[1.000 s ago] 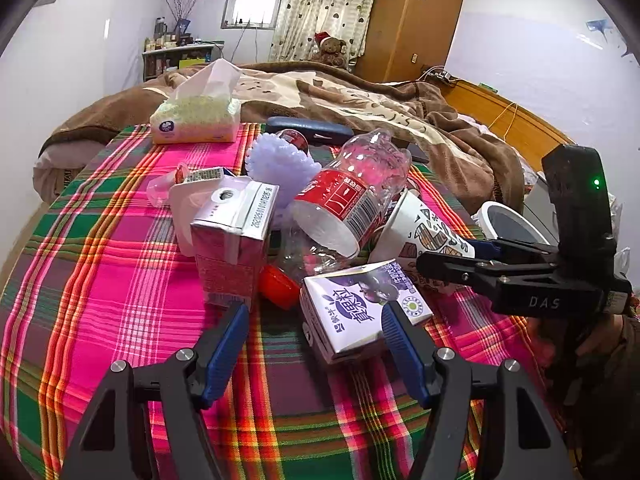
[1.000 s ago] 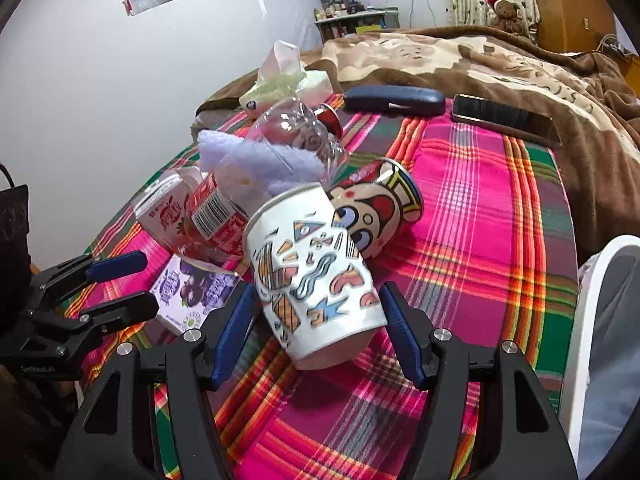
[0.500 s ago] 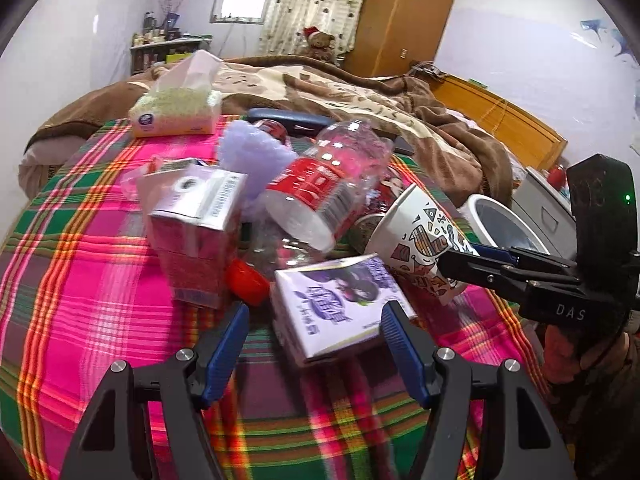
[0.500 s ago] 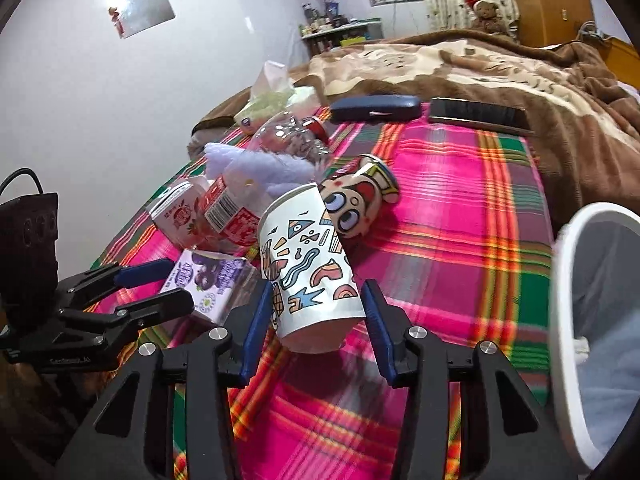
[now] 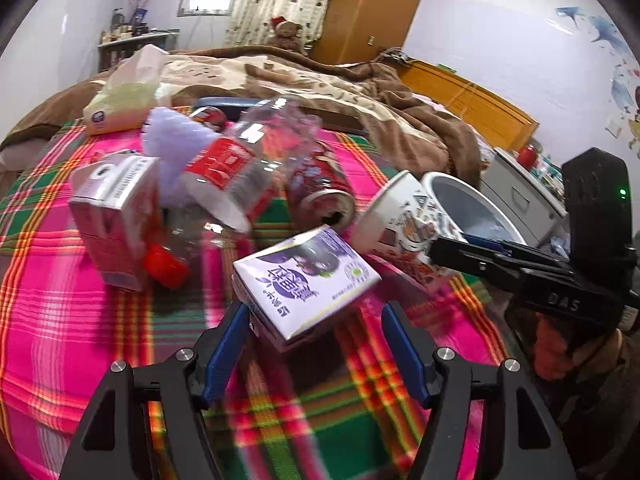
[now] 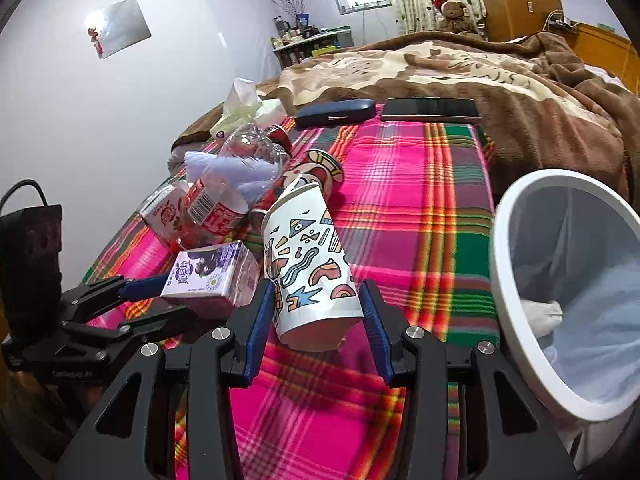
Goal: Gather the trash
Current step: 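Grasp the patterned paper cup with the right gripper while the left gripper grasps the purple juice carton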
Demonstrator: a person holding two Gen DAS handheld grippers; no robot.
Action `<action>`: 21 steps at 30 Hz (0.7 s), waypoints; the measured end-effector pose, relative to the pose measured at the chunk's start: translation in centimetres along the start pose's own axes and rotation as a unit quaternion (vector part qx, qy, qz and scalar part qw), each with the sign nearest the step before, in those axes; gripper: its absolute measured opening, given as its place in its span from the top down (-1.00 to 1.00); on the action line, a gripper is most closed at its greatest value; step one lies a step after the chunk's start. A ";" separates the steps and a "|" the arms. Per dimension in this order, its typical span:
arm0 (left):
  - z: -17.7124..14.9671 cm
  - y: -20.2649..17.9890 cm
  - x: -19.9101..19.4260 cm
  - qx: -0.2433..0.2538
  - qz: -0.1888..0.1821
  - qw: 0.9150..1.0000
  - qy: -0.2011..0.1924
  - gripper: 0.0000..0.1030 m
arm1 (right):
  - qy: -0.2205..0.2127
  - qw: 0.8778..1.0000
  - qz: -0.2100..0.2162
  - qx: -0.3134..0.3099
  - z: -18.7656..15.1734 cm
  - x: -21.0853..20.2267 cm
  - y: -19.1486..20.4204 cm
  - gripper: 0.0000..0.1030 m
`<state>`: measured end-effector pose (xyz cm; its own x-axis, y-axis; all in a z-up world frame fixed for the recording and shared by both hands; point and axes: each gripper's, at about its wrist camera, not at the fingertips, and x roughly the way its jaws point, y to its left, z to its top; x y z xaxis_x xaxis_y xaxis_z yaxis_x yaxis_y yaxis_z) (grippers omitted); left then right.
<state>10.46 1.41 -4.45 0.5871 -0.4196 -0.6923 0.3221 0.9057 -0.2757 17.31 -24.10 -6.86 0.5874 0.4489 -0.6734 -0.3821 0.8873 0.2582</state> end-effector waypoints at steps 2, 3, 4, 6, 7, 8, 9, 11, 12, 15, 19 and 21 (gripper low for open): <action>-0.2 -0.7 0.1 0.005 -0.018 1.000 0.006 -0.32 | -0.002 1.000 -0.007 0.002 -0.1 -0.1 -0.3 0.13; -0.4 -1.4 0.2 0.015 -0.026 0.999 0.014 -0.32 | -0.003 1.000 -0.011 0.005 -0.1 -0.1 -0.5 0.13; -0.5 -1.8 0.3 0.025 -0.027 0.999 0.017 -0.32 | -0.003 1.000 -0.011 0.007 -0.1 -0.2 -0.7 0.13; -0.5 -2.4 -0.1 0.047 -0.016 0.999 0.008 -0.32 | -0.006 1.000 -0.015 0.011 -0.2 -0.4 -0.9 0.13; -0.3 -2.6 -0.4 0.056 -0.008 0.998 0.001 -0.32 | -0.008 1.000 -0.019 0.011 -0.2 -0.5 -1.0 0.13; -0.1 -2.7 -0.6 0.064 -0.001 0.998 -0.006 -0.32 | -0.010 1.000 -0.021 0.011 -0.2 -0.6 -1.1 0.13; 0.3 -2.7 -0.8 0.069 0.006 0.997 -0.016 -0.32 | -0.011 1.000 -0.020 0.012 -0.3 -0.7 -1.1 0.13; 1.1 -2.4 -0.7 0.067 0.011 0.997 -0.020 -0.32 | -0.012 1.000 -0.019 0.015 -0.4 -0.6 -1.2 0.13; 1.5 -2.2 -0.6 0.067 0.010 0.998 -0.021 -0.33 | -0.012 1.000 -0.019 0.017 -0.4 -0.6 -1.3 0.14; 2.4 -1.7 0.2 0.075 0.020 0.997 -0.014 -0.36 | -0.012 1.000 -0.019 0.021 -0.6 -0.5 -1.3 0.14; 3.2 -1.8 1.8 0.093 -0.001 0.996 0.002 -0.42 | -0.016 0.999 -0.027 0.025 -0.8 -0.9 -1.7 0.14; 3.4 -1.8 2.8 0.098 -0.015 0.995 0.015 -0.43 | -0.017 0.999 -0.029 0.029 -0.8 -1.1 -1.8 0.14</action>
<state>14.04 -1.62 -3.61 0.5528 -0.4421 -0.7064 0.4798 0.8619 -0.1640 16.77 -26.28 -7.19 0.6316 0.3998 -0.6642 -0.3065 0.9158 0.2597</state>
